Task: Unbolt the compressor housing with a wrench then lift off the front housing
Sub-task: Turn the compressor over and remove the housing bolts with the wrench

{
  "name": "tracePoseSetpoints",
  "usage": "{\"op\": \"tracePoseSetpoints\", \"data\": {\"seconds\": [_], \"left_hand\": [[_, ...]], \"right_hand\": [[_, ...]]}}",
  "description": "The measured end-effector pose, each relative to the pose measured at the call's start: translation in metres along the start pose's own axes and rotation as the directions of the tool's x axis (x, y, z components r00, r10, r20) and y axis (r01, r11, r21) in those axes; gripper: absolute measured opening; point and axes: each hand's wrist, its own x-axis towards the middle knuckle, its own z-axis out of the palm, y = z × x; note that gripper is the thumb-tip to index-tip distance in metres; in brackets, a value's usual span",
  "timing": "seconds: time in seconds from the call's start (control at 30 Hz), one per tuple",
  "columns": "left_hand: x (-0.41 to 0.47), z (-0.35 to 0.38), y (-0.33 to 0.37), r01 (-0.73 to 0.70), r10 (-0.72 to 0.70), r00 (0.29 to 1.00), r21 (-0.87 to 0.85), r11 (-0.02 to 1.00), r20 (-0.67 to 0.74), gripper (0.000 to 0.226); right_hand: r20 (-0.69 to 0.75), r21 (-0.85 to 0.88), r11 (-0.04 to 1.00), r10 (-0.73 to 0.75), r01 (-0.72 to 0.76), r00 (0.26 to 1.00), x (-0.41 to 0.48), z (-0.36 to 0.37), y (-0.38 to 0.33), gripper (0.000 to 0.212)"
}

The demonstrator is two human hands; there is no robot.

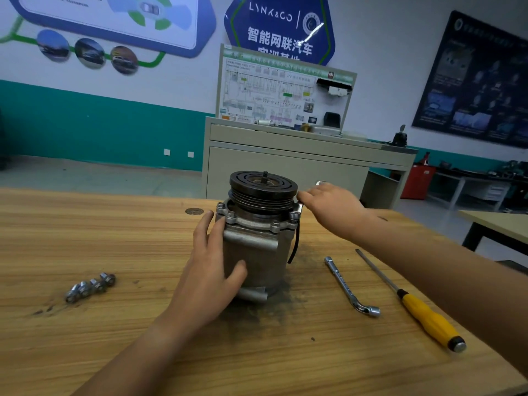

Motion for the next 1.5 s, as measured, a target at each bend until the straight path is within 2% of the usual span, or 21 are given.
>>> {"op": "tracePoseSetpoints", "data": {"seconds": [0.03, 0.1, 0.17, 0.23, 0.4, 0.53, 0.6, 0.7, 0.8, 1.0, 1.07, 1.13, 1.17, 1.2, 1.27, 1.3, 1.4, 1.47, 1.5], "left_hand": [[0.000, 0.000, 0.000, 0.002, -0.002, 1.000, -0.001, 1.000, 0.002, 0.078], [0.000, 0.001, 0.000, 0.009, -0.009, 1.000, 0.001, 1.000, 0.005, 0.079], [0.000, 0.002, 0.000, 0.019, -0.019, 1.000, -0.001, 1.000, 0.005, 0.079], [0.000, 0.002, 0.001, 0.022, -0.022, 1.000, -0.005, 1.000, 0.004, 0.080], [-0.001, 0.001, 0.003, 0.024, -0.024, 1.000, 0.000, 1.000, 0.002, 0.079], [-0.001, 0.001, 0.003, 0.022, -0.022, 1.000, -0.003, 1.000, 0.002, 0.080], [-0.001, 0.001, 0.003, 0.020, -0.020, 1.000, -0.001, 1.000, -0.002, 0.080], [-0.002, 0.001, 0.003, 0.026, -0.026, 1.000, -0.005, 1.000, 0.005, 0.081], [-0.002, 0.001, 0.003, 0.020, -0.020, 1.000, -0.010, 1.000, 0.000, 0.081], [-0.001, 0.002, 0.003, 0.005, -0.004, 1.000, 0.006, 1.000, -0.010, 0.079], [-0.001, 0.001, 0.003, 0.012, -0.012, 1.000, 0.001, 1.000, -0.010, 0.078], [-0.001, -0.001, 0.005, 0.034, -0.034, 0.999, -0.007, 0.999, -0.029, 0.075], [-0.001, -0.002, 0.007, 0.048, -0.048, 0.997, -0.001, 0.999, -0.061, 0.072], [0.000, -0.004, 0.008, 0.060, -0.059, 0.993, 0.005, 0.998, -0.106, 0.069], [0.001, -0.008, 0.012, 0.052, -0.049, 0.977, 0.010, 0.999, -0.207, 0.068], [0.001, -0.010, 0.015, 0.020, -0.015, 0.968, 0.020, 1.000, -0.250, 0.070], [0.002, -0.013, 0.026, -0.167, 0.188, 0.935, 0.094, 0.981, -0.300, 0.061], [0.007, -0.015, 0.035, -0.320, 0.362, 0.895, 0.191, 0.928, -0.262, 0.046], [0.012, -0.015, 0.040, -0.393, 0.446, 0.866, 0.246, 0.886, -0.224, 0.040]], "right_hand": [[-0.025, 0.042, 0.999, 0.027, -0.026, 0.999, -0.001, 0.003, 0.000, 0.036], [-0.090, 0.195, 0.968, 0.180, -0.160, 0.979, -0.009, 0.002, 0.002, 0.032], [-0.124, 0.444, 0.844, 0.390, -0.300, 0.913, -0.026, -0.005, -0.003, 0.030], [-0.106, 0.593, 0.728, 0.495, -0.345, 0.862, -0.045, -0.013, -0.011, 0.029], [0.084, 0.391, 0.836, 0.384, -0.385, 0.919, -0.071, -0.035, -0.029, 0.026], [0.248, 0.237, 0.901, 0.307, -0.365, 0.919, -0.064, -0.043, -0.034, 0.025], [0.250, 0.169, 0.933, 0.272, -0.318, 0.929, -0.060, -0.048, -0.037, 0.026], [0.214, -0.001, 0.986, 0.164, -0.168, 0.963, -0.052, -0.059, -0.036, 0.027], [0.214, -0.122, 0.992, 0.068, -0.043, 0.975, -0.048, -0.065, -0.031, 0.024], [0.177, -0.117, 0.992, 0.076, -0.056, 0.981, -0.048, -0.046, -0.005, 0.024], [0.105, -0.026, 0.994, 0.113, -0.111, 0.988, -0.054, -0.030, -0.003, 0.024], [-0.086, 0.203, 0.961, 0.209, -0.188, 0.974, -0.064, -0.010, -0.008, 0.026], [-0.185, 0.385, 0.899, 0.298, -0.210, 0.936, -0.070, -0.002, -0.015, 0.025], [-0.231, 0.573, 0.792, 0.402, -0.210, 0.886, -0.075, 0.003, -0.022, 0.022], [-0.221, 0.854, 0.498, 0.607, -0.148, 0.763, -0.079, 0.007, -0.035, 0.014], [-0.172, 0.936, 0.337, 0.696, -0.105, 0.697, -0.080, 0.007, -0.041, 0.014], [0.091, 0.992, -0.123, 0.827, 0.021, 0.555, -0.081, 0.009, -0.061, 0.023], [0.316, 0.890, -0.438, 0.794, 0.127, 0.519, -0.082, 0.012, -0.074, 0.029], [0.411, 0.811, -0.559, 0.755, 0.173, 0.511, -0.084, 0.014, -0.080, 0.031]]}}
